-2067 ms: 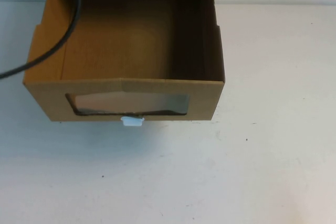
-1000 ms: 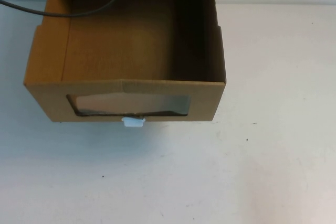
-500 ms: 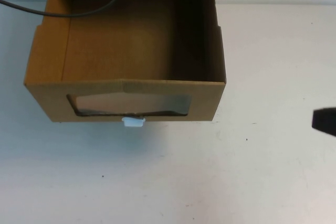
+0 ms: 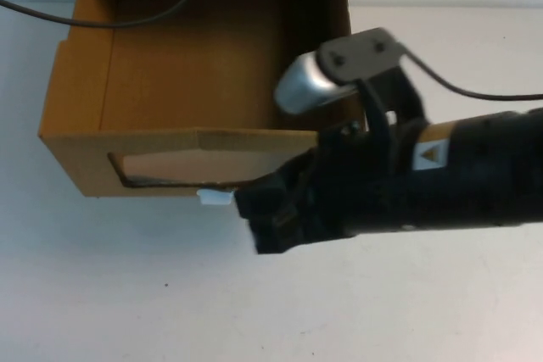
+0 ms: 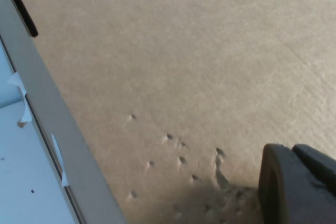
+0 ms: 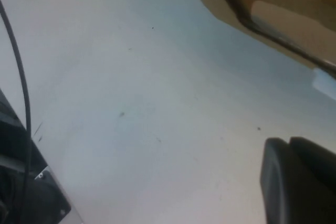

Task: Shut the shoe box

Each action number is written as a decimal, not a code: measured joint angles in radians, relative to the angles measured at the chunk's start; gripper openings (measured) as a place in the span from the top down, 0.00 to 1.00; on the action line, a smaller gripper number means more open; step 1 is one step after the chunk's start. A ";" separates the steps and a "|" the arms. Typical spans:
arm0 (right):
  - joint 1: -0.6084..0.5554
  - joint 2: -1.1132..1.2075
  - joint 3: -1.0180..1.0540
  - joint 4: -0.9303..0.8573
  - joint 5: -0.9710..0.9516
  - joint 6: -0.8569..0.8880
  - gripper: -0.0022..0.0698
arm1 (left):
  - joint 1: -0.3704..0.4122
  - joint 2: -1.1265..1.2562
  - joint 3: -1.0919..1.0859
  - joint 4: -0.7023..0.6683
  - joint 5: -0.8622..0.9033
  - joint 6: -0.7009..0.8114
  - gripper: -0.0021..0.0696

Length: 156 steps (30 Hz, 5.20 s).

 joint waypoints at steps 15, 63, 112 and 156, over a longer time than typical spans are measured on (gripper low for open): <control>-0.021 0.314 -0.225 -0.011 -0.089 0.036 0.99 | 0.000 0.000 0.000 0.002 -0.003 -0.002 0.97; -0.159 0.561 -0.808 -0.169 0.355 0.124 0.99 | 0.000 0.001 0.000 -0.004 0.006 -0.002 0.97; -0.138 0.742 -0.800 -0.519 -0.252 0.474 0.99 | 0.000 0.001 0.000 -0.007 -0.004 -0.002 0.97; 0.378 -0.120 -0.329 -0.912 0.543 0.715 0.99 | 0.000 -0.918 0.689 0.009 -0.164 0.042 0.97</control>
